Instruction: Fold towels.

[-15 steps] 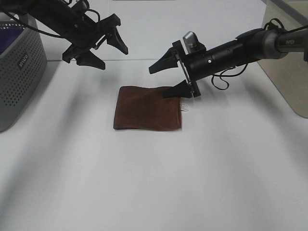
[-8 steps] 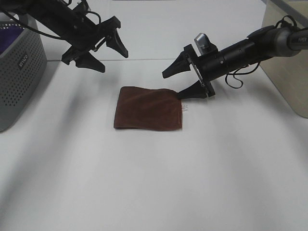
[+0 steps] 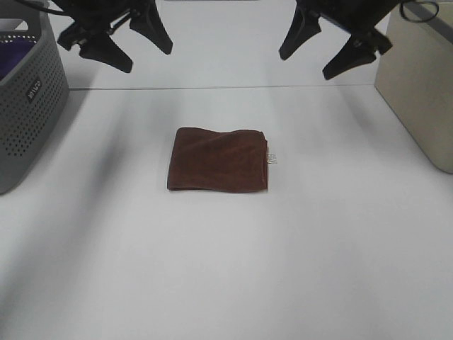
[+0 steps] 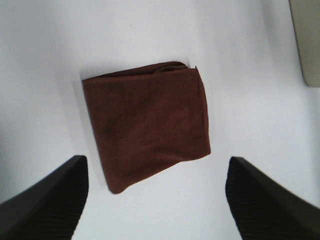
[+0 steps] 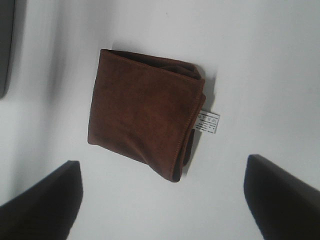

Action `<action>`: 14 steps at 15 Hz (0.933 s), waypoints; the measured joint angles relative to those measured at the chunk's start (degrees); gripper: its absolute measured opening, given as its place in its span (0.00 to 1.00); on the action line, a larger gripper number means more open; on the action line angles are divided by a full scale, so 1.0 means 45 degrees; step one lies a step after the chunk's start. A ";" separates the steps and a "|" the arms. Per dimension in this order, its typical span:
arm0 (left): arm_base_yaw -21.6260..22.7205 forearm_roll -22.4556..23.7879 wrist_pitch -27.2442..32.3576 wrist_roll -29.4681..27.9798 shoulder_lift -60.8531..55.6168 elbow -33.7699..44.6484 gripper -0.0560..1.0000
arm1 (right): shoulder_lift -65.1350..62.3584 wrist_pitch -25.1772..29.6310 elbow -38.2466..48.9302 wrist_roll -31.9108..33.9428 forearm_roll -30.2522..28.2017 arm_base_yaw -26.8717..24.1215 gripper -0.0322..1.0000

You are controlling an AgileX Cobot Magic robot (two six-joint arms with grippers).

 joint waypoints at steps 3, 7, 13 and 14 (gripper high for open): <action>0.0000 0.2330 0.0866 -0.0471 -0.1604 0.0000 0.74 | -0.1910 0.0038 0.0255 0.0840 -0.2126 0.0815 0.83; -0.0102 0.5882 0.1171 -0.1617 -0.4023 0.0586 0.74 | -0.4189 0.0064 0.1553 0.1439 -0.4163 0.2037 0.83; -0.0140 0.6659 0.1197 -0.2203 -0.8913 0.6888 0.74 | -0.7767 0.0064 0.6825 0.1553 -0.4545 0.2101 0.83; -0.0140 0.6659 0.1210 -0.2228 -0.9384 0.7538 0.74 | -0.8009 0.0076 0.7308 0.1553 -0.4558 0.2101 0.83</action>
